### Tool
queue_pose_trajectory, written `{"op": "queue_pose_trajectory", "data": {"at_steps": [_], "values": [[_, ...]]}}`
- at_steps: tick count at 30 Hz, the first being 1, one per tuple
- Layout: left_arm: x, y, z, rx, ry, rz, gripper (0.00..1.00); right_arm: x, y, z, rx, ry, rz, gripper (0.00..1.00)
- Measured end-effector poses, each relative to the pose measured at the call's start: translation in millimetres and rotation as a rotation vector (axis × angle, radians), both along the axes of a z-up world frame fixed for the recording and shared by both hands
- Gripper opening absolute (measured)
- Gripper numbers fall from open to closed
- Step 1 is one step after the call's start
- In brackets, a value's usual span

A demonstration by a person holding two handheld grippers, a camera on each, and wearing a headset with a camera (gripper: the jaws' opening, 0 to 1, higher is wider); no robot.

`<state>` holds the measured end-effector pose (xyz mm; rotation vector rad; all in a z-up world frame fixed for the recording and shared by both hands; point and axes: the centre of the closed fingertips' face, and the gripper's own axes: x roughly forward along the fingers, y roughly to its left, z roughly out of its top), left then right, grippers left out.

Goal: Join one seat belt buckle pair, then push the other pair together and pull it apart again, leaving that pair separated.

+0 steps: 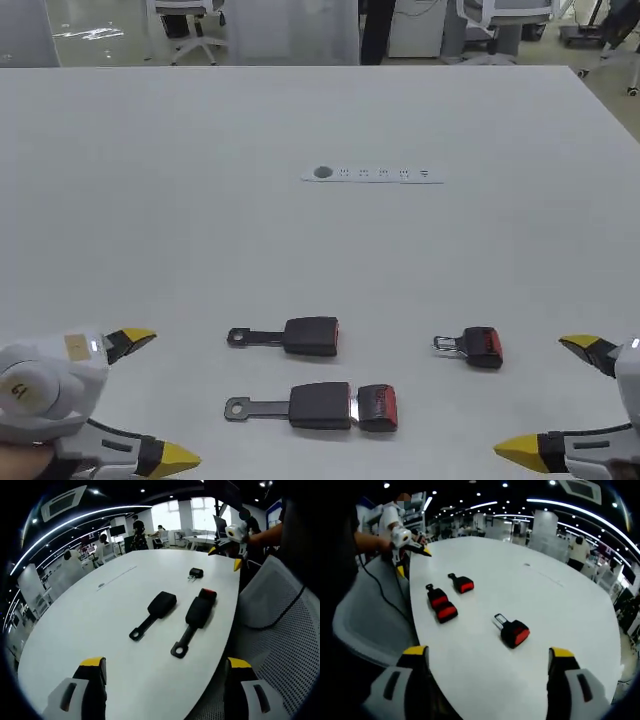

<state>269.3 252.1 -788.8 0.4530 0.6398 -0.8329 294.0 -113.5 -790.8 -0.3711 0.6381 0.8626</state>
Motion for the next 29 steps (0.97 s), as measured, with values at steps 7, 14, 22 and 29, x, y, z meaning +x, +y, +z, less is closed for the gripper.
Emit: {"op": "queue_pose_trajectory", "data": {"at_steps": [7, 14, 22, 29], "values": [[-1.2, 4.3, -4.4, 0.009, -0.006, 0.009, 1.00, -3.0, 0.7, 7.9, 0.009, -0.014, -0.019, 1.00], [-0.4, 2.5, -3.0, -0.006, -0.014, 0.011, 1.00, -4.1, -3.7, 9.7, -0.019, -0.031, -0.015, 1.00], [1.2, 4.4, -3.2, 0.006, -0.027, 0.020, 0.98, -5.3, -4.3, 7.7, -0.013, -0.027, -0.034, 1.00], [3.9, 7.9, -1.0, 0.009, -0.045, 0.036, 0.98, -8.2, 0.5, 7.6, -0.005, -0.020, -0.042, 0.99]]}}
